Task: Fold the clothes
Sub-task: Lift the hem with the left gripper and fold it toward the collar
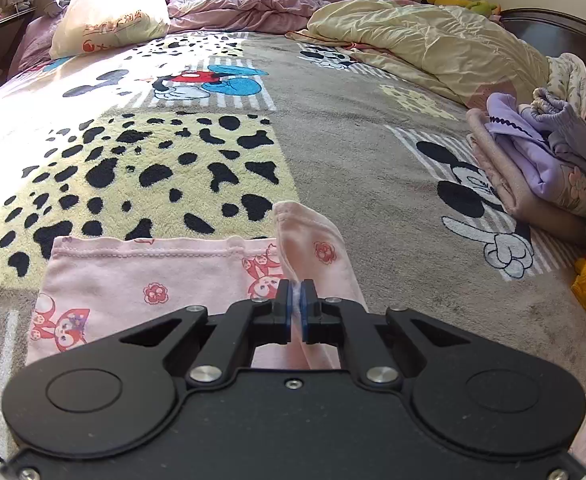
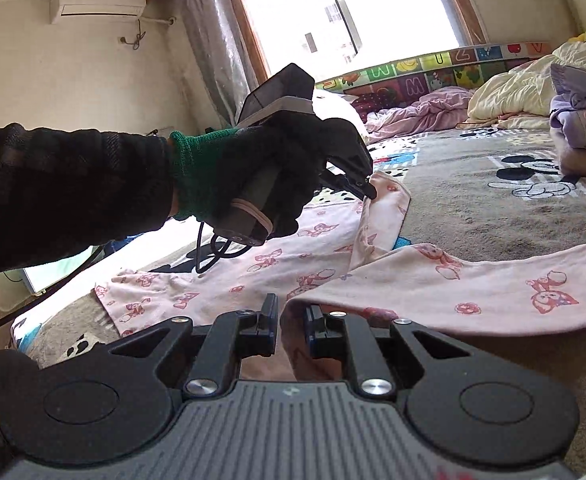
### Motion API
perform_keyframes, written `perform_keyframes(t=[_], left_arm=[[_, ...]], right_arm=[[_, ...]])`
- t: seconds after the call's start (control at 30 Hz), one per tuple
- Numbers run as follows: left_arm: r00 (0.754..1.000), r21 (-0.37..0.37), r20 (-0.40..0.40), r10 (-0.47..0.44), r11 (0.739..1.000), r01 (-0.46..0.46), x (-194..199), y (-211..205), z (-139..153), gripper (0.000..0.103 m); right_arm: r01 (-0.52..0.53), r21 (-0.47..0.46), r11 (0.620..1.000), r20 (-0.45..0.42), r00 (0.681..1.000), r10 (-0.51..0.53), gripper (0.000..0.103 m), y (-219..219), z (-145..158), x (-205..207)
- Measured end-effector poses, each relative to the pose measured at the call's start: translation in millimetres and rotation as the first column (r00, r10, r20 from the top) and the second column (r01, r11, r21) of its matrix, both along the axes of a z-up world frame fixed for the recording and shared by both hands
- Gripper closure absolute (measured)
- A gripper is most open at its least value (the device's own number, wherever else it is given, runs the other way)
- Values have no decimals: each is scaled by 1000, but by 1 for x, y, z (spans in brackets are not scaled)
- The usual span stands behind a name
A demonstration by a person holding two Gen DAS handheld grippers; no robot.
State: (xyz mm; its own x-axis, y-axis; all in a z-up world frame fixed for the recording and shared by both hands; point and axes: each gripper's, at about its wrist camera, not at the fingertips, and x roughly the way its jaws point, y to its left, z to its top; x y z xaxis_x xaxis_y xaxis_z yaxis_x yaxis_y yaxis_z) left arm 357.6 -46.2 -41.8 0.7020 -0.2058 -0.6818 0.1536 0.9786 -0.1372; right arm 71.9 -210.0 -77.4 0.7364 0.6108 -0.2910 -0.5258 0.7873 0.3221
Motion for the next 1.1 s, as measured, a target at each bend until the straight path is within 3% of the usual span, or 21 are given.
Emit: perform_keyframes(t=[0.23, 0.33, 0.37, 0.53, 0.73, 0.77, 0.87, 0.97, 1.0, 1.1], left_arm=[[1000, 12, -3, -16, 1000, 16, 2, 8, -12, 99], [1000, 56, -5, -26, 998, 27, -2, 5, -13, 90], [999, 69, -6, -41, 997, 42, -10, 3, -13, 82], [993, 134, -14, -115, 984, 116, -48, -5, -14, 80], [979, 210, -31, -202, 956, 204, -94, -15, -15, 78], [980, 202, -13, -201, 959, 199, -101, -14, -15, 77], [977, 84, 33, -210, 975, 207, -118, -18, 6, 77], [943, 88, 26, -333, 940, 330, -130, -52, 26, 77], [917, 97, 19, -398, 914, 395, -135, -67, 32, 77], [784, 164, -24, -621, 771, 616, -159, -126, 42, 77]], right_arm=[[-81, -73, 994, -19, 997, 80, 87, 24, -4, 6], [-96, -99, 990, -45, 995, 92, 87, 31, -6, 11], [-97, -105, 990, -56, 994, 91, 87, 32, -8, 12], [-89, -111, 990, -68, 994, 82, 87, 33, -10, 15], [-72, -92, 993, -26, 997, 70, 68, 30, 1, 7], [-74, -96, 993, -15, 997, 73, 65, 31, 2, 4], [-101, -134, 986, -33, 995, 98, 64, 39, -3, 2], [-98, -152, 983, -29, 995, 95, 63, 40, -2, -2], [-94, -155, 983, -26, 996, 91, 63, 40, -1, -4], [-82, -160, 984, -27, 997, 79, 58, 36, 0, -13]])
